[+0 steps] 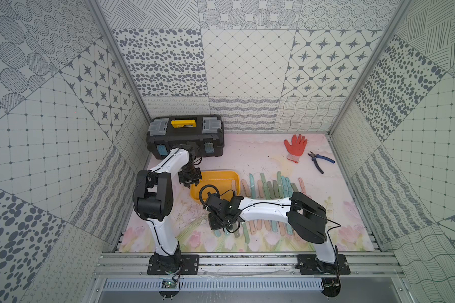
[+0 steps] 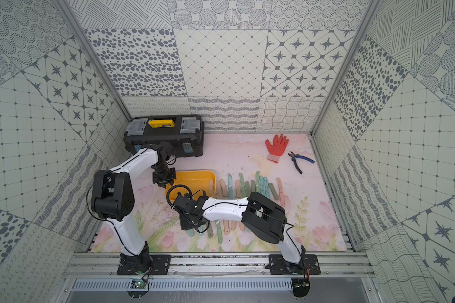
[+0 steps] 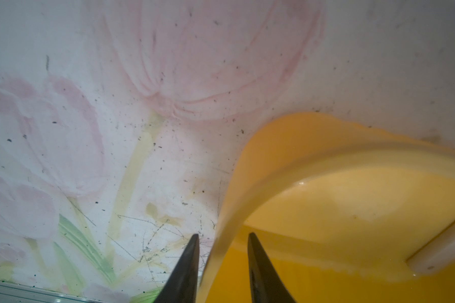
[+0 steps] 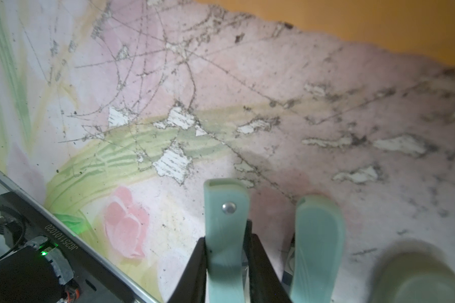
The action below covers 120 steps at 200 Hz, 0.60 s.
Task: Take the fruit knife out of the storage box
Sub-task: Place the fruit knife at the center of the board.
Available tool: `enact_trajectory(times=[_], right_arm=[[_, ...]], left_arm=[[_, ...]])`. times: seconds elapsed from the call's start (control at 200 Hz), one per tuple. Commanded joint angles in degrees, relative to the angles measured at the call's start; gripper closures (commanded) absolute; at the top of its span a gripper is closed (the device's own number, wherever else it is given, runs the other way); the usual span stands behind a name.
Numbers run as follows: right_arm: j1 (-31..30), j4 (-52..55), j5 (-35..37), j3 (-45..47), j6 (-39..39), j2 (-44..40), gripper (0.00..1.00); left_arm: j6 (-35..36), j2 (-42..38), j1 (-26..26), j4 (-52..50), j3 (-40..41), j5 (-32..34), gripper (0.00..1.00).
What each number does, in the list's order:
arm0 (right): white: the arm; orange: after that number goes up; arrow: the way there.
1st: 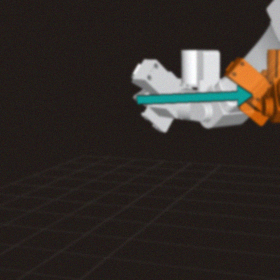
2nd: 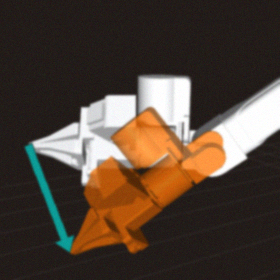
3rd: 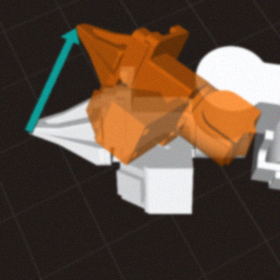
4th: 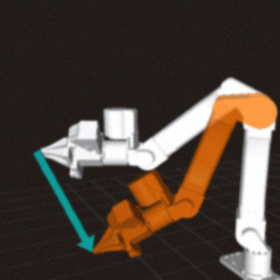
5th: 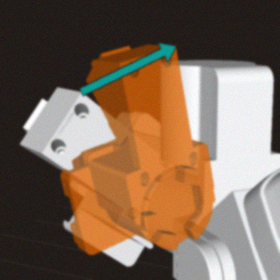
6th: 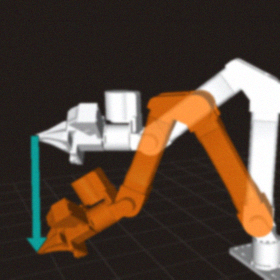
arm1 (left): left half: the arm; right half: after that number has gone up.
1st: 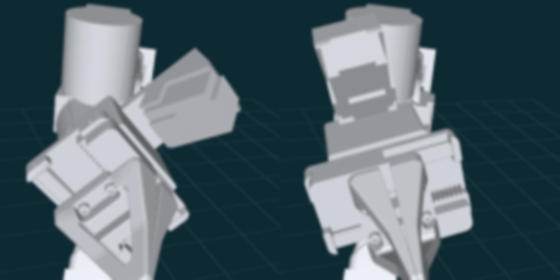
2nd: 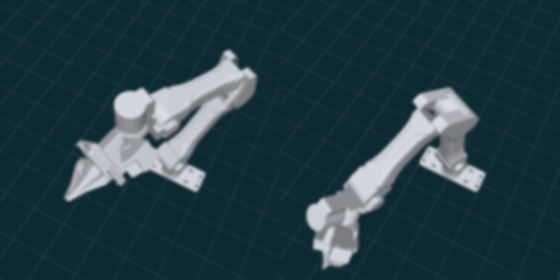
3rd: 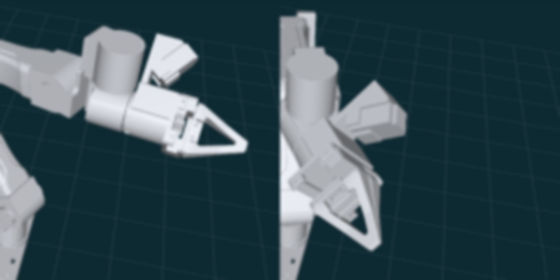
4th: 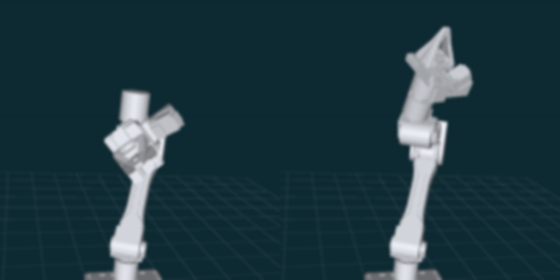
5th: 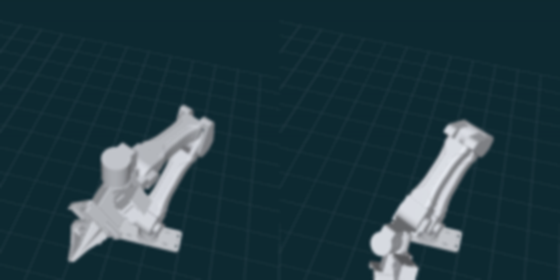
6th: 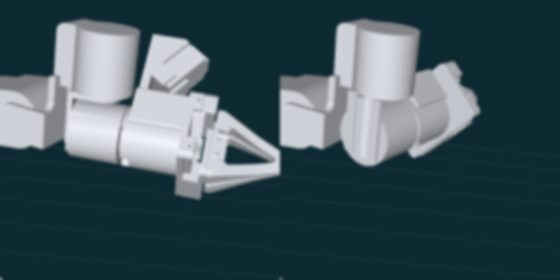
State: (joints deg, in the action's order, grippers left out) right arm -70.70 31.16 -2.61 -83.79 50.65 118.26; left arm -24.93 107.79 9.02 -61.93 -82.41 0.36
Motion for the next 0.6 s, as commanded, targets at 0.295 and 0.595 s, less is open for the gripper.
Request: enact_trajectory(times=[0.295,0.595], right_arm=[[-0.14,1.27,-0.36,-1.91,1.03,1.22,0.70],[-0.25,2.80,1.24,-2.23,0.63,-0.82,0.64]], left_arm=[[-0.03,-0.86,0.34,-0.41,0.19,-0.41,0.69],[-0.03,-1.08,0.38,-0.30,0.21,-0.31,0.69]])
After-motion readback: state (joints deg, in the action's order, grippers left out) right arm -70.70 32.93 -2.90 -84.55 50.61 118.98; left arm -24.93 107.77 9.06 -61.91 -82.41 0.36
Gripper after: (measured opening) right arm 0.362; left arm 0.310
